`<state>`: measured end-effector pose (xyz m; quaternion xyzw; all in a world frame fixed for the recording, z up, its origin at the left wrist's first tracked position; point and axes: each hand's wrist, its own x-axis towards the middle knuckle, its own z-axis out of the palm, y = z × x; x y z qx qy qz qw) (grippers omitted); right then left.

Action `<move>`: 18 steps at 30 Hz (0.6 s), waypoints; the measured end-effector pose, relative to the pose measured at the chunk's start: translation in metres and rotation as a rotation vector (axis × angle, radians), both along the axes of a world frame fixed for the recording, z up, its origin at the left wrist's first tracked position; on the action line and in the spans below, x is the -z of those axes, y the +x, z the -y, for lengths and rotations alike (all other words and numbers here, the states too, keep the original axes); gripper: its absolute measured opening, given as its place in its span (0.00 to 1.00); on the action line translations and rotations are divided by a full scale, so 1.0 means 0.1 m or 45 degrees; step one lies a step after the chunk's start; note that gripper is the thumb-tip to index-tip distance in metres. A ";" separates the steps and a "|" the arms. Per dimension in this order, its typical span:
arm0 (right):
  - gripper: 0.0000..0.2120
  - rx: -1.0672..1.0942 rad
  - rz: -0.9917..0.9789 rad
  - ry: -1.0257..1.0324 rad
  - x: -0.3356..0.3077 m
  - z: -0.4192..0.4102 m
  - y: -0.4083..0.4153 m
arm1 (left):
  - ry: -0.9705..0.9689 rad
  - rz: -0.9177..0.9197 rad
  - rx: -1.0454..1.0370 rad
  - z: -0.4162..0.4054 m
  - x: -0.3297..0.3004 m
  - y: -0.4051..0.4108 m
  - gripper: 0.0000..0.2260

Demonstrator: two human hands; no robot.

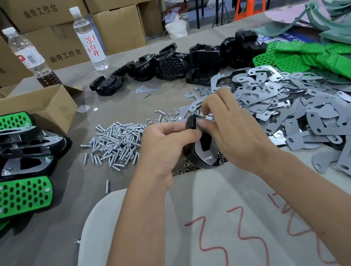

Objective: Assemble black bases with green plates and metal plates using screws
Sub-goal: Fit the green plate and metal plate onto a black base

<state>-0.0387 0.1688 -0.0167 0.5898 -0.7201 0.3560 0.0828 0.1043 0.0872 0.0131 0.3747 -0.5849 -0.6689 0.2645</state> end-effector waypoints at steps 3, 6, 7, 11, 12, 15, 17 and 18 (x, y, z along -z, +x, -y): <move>0.04 -0.071 -0.025 0.006 -0.01 0.00 0.01 | -0.011 0.013 -0.009 0.01 0.02 0.00 0.06; 0.05 -0.078 -0.049 0.008 -0.01 0.00 0.04 | -0.032 0.011 0.004 0.01 0.03 0.01 0.06; 0.06 -0.059 -0.053 0.003 -0.01 0.01 0.05 | -0.042 0.007 0.006 0.01 0.04 0.01 0.05; 0.12 0.049 -0.039 -0.054 -0.02 0.04 0.08 | -0.054 -0.031 0.016 0.03 0.05 0.01 0.09; 0.13 0.074 -0.049 -0.065 -0.02 0.05 0.09 | -0.051 -0.053 0.024 0.03 0.05 0.02 0.09; 0.14 0.087 -0.043 -0.105 -0.01 0.06 0.09 | -0.019 -0.095 0.045 0.03 0.04 0.03 0.09; 0.15 0.012 0.090 -0.137 -0.01 0.04 0.04 | 0.010 -0.080 0.017 0.03 0.04 0.03 0.07; 0.15 -0.013 0.152 -0.118 -0.01 0.02 -0.01 | 0.029 -0.070 -0.036 0.04 0.05 0.02 0.06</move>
